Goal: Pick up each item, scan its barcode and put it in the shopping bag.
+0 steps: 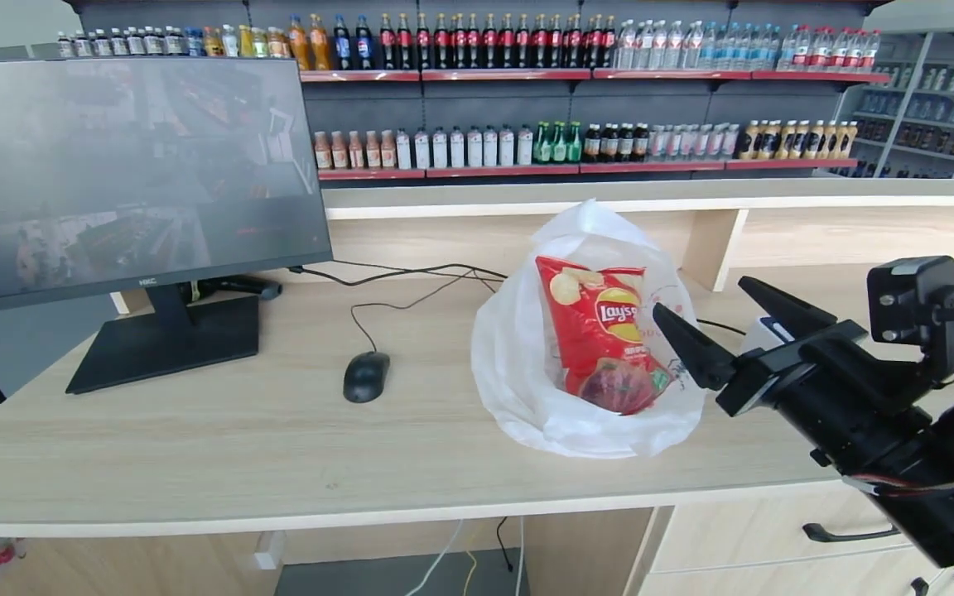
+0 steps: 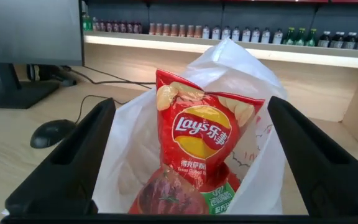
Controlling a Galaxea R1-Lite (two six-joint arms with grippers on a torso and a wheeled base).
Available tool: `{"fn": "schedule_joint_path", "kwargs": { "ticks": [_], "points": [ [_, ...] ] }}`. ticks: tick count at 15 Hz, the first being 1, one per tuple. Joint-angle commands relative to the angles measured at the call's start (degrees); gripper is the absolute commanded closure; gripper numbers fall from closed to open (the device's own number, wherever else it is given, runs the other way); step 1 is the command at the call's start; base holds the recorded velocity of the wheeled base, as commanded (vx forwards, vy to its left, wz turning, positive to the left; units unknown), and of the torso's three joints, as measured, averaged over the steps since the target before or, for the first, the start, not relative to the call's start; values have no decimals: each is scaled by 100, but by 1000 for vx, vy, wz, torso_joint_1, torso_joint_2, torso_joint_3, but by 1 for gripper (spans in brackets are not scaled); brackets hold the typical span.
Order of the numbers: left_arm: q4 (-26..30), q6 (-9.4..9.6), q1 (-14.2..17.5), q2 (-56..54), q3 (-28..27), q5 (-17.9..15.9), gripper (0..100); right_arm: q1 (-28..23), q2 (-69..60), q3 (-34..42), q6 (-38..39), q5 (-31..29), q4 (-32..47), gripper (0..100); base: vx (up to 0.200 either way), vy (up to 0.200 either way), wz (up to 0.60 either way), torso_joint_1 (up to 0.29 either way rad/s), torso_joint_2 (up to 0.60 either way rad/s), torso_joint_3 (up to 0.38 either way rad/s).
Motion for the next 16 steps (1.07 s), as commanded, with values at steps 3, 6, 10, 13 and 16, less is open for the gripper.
{"fn": "schedule_joint_path", "kwargs": {
  "ticks": [3,6,10,13,16],
  "points": [
    [1,-11,9,-2,-4,0,0,-132,-194,164,-2,-2,5,0,0,-200,0,12,6,4],
    [1,-2,9,-2,-4,0,0,-141,-194,147,-2,-2,5,0,0,-200,0,2,2,4],
    [1,-2,9,-2,-4,0,0,-158,-194,156,-2,-2,5,0,0,-200,0,4,2,2],
    [1,-11,9,-2,-4,0,0,-158,-203,164,-2,-2,5,0,0,-200,0,-1,2,1],
    [1,-11,9,-2,-4,0,0,-158,-238,164,-2,-2,5,0,0,-200,0,4,7,1]
  ]
}}
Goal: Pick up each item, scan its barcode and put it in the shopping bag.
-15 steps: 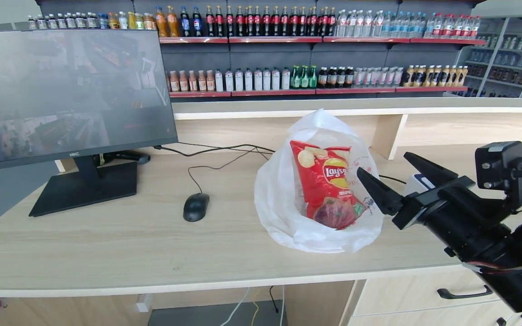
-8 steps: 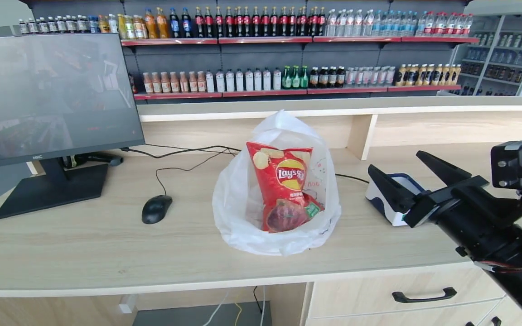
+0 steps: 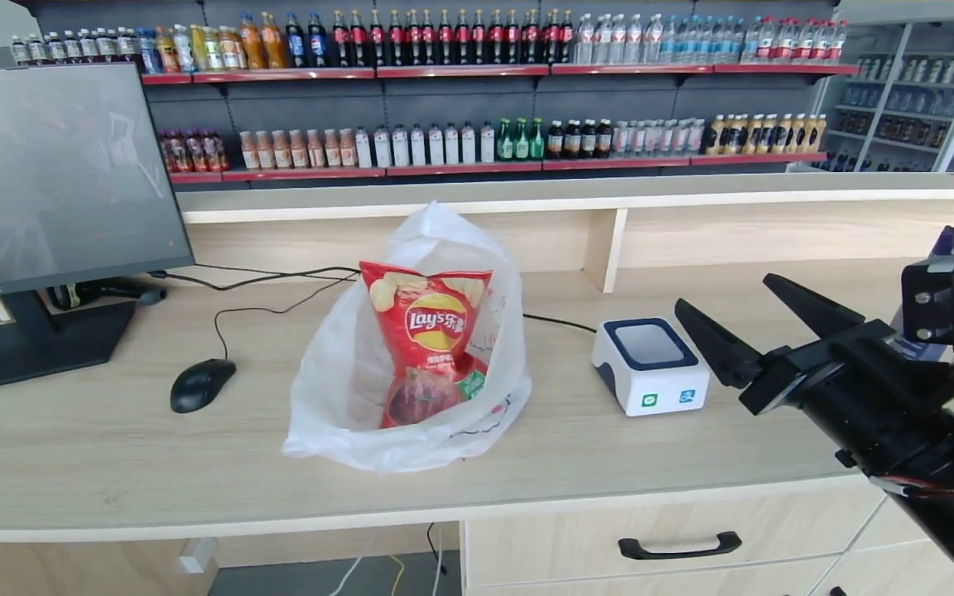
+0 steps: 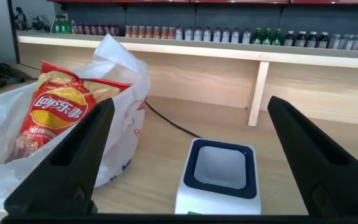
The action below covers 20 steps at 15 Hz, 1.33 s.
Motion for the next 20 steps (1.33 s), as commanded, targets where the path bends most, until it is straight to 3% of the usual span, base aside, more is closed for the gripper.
{"fn": "schedule_joint_path", "kwargs": {
  "ticks": [1,20],
  "points": [
    [-1,3,4,-2,1,0,0,1,-29,20,-2,-2,-6,0,0,-200,0,2,2,2],
    [-1,-6,-5,-2,1,0,0,-157,-82,-41,-37,-20,-6,0,0,-189,0,1,1,1]
  ]
}}
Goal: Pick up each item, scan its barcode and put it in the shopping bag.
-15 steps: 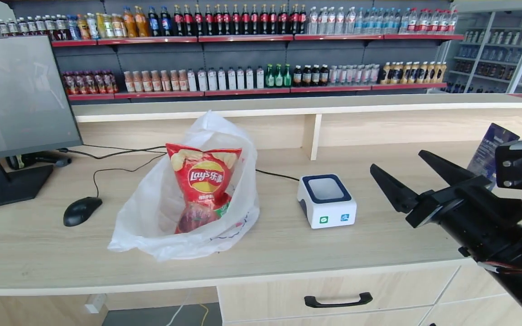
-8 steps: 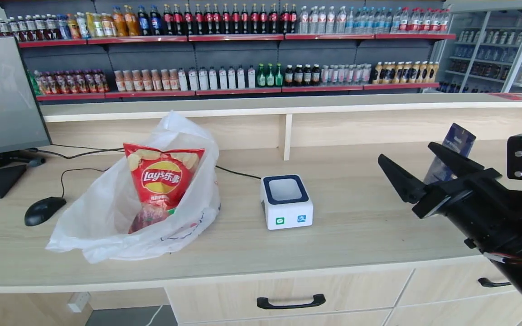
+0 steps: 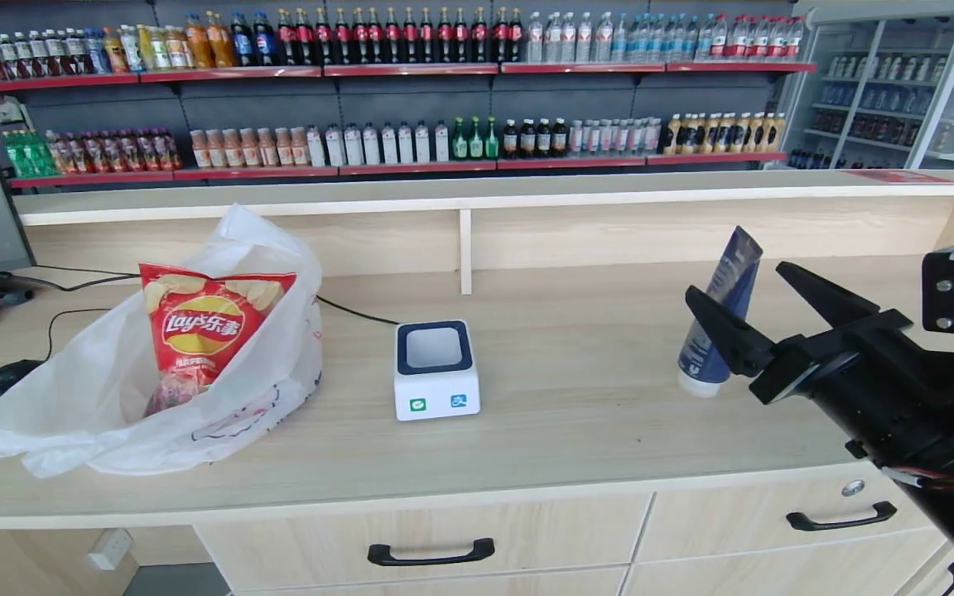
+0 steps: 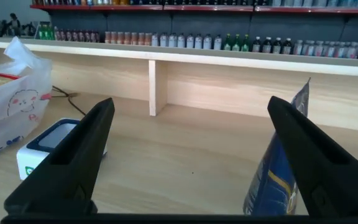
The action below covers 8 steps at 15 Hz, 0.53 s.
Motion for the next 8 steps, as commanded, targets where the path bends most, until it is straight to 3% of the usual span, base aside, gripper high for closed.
{"fn": "schedule_joint_path", "kwargs": {
  "ticks": [1,3,8],
  "points": [
    [-5,-2,0,-2,1,0,0,-274,65,116,-13,-48,-1,0,0,0,0,0,0,0],
    [-5,-2,0,-2,1,0,0,-626,223,213,-21,-65,-1,0,0,0,0,0,0,0],
    [-5,7,0,-2,10,0,0,-793,794,-165,-21,-144,-1,0,0,0,0,0,0,0]
  ]
}}
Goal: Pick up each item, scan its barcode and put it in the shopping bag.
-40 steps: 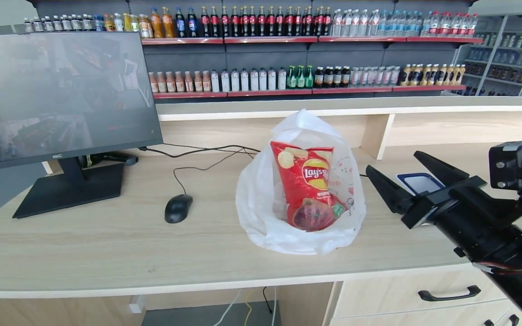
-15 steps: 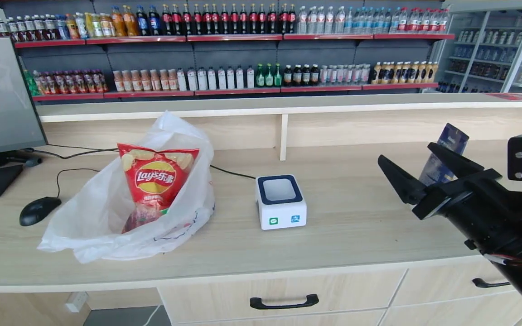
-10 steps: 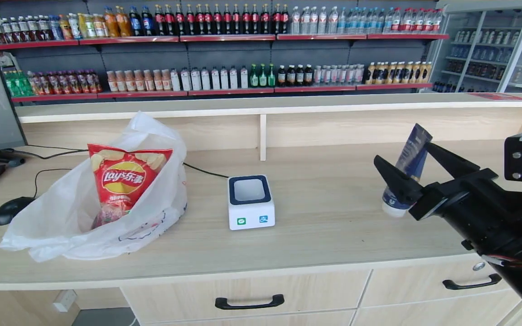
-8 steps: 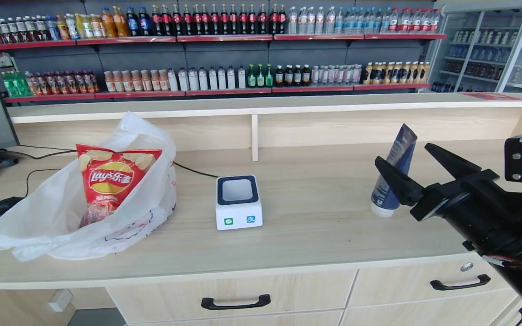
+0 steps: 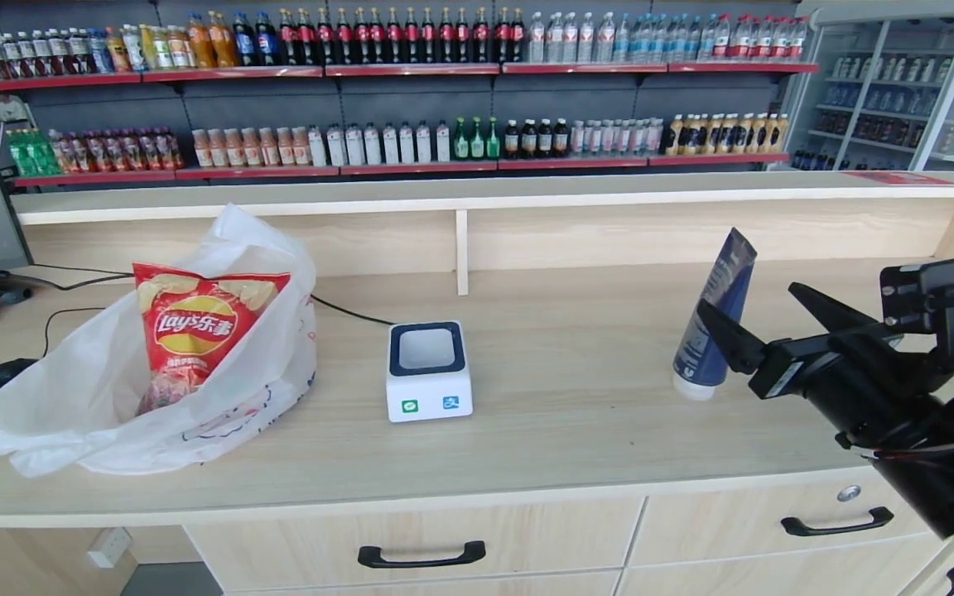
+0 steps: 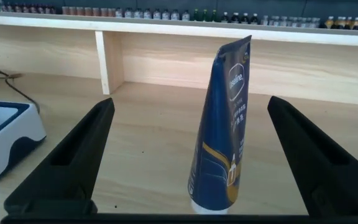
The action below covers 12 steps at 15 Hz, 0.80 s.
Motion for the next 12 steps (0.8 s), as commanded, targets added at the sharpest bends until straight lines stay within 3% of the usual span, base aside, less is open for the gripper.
{"fn": "schedule_joint_path", "kwargs": {
  "ticks": [1,4,12],
  "points": [
    [-7,-2,0,-2,7,0,0,-80,314,-171,5,-21,-6,0,0,0,0,0,0,0],
    [1,-2,0,-2,-1,0,0,-370,569,-505,32,-39,-6,0,0,0,0,0,0,0],
    [1,-2,0,-2,7,0,0,-440,745,-531,41,-39,-6,0,0,0,0,0,0,0]
  ]
}}
